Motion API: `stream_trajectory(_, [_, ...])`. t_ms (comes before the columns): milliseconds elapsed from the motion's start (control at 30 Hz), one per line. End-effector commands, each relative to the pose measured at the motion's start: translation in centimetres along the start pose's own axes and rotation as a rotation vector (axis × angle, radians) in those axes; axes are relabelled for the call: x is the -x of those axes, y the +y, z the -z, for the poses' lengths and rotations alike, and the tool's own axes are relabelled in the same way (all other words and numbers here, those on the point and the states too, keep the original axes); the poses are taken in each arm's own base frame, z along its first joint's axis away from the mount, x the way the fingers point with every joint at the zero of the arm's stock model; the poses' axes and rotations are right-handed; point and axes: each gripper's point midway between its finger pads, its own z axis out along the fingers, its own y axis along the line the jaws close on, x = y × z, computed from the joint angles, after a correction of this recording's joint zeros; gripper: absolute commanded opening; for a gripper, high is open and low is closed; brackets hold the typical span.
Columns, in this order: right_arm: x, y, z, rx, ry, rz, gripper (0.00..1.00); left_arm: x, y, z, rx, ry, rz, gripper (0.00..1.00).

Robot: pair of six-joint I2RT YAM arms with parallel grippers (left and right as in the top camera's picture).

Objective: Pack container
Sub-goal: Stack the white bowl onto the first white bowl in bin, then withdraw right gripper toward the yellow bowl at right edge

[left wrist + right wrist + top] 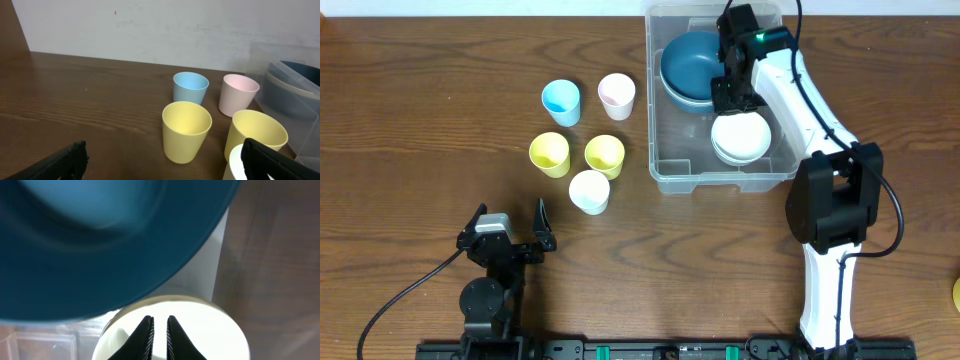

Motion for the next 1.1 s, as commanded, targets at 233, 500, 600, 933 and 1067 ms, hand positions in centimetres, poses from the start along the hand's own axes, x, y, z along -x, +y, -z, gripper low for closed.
stream_trajectory(233, [1.4, -1.3, 3.9, -0.041, -0.069, -0.024, 0.16, -1.8, 0.5, -0.1, 0.022, 0.049, -0.02, 0.98])
stream_trajectory(500, [0.4, -7.9, 14.5, -0.137, -0.19, -0.298, 0.59, -1.8, 0.5, -0.1, 0.022, 0.049, -0.02, 0.98])
stream_trajectory(600, [-2.4, -11.6, 18.0, -0.154, -0.186, -0.451, 0.6, -1.8, 0.5, -0.1, 0.022, 0.049, -0.019, 0.98])
stream_trajectory(933, [-12.8, -21.8, 26.3, -0.221, -0.207, -0.928, 0.57, -1.8, 0.5, -0.1, 0.022, 0.049, -0.02, 0.98])
stream_trajectory(1067, [-16.4, -23.8, 27.9, -0.25, -0.231, -1.034, 0.58, -1.8, 0.5, -0.1, 0.022, 0.049, -0.02, 0.98])
